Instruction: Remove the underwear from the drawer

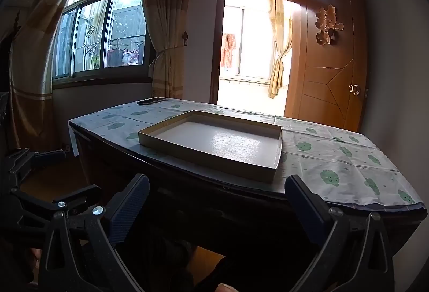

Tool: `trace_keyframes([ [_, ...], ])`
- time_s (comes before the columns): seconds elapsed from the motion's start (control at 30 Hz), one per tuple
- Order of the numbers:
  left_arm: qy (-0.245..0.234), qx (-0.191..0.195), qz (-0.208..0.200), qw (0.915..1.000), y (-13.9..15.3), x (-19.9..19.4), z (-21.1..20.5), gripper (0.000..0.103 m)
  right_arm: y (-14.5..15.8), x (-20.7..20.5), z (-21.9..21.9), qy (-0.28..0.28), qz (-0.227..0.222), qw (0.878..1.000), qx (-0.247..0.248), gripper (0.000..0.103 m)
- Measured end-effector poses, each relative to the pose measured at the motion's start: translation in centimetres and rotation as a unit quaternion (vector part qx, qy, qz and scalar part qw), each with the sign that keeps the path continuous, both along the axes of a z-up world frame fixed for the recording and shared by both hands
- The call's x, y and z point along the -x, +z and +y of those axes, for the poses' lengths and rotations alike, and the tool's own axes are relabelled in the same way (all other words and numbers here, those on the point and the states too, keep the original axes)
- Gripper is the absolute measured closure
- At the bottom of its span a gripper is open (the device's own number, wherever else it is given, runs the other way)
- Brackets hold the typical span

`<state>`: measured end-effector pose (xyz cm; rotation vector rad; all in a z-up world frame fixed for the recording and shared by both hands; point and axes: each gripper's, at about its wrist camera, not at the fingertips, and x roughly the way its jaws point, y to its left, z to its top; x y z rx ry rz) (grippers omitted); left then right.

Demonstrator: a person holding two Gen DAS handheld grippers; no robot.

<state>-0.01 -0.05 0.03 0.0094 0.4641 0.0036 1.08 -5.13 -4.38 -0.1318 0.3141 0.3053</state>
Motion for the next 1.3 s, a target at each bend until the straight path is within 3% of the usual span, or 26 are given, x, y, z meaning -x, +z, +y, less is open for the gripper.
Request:
trace_keyframes([
  [1.3, -0.001, -0.002, 0.0, 1.0, -0.09, -0.05, 0.17, 0.0, -0.22, 0.36, 0.13, -0.002, -0.006, 1.0, 0.003, 0.001],
])
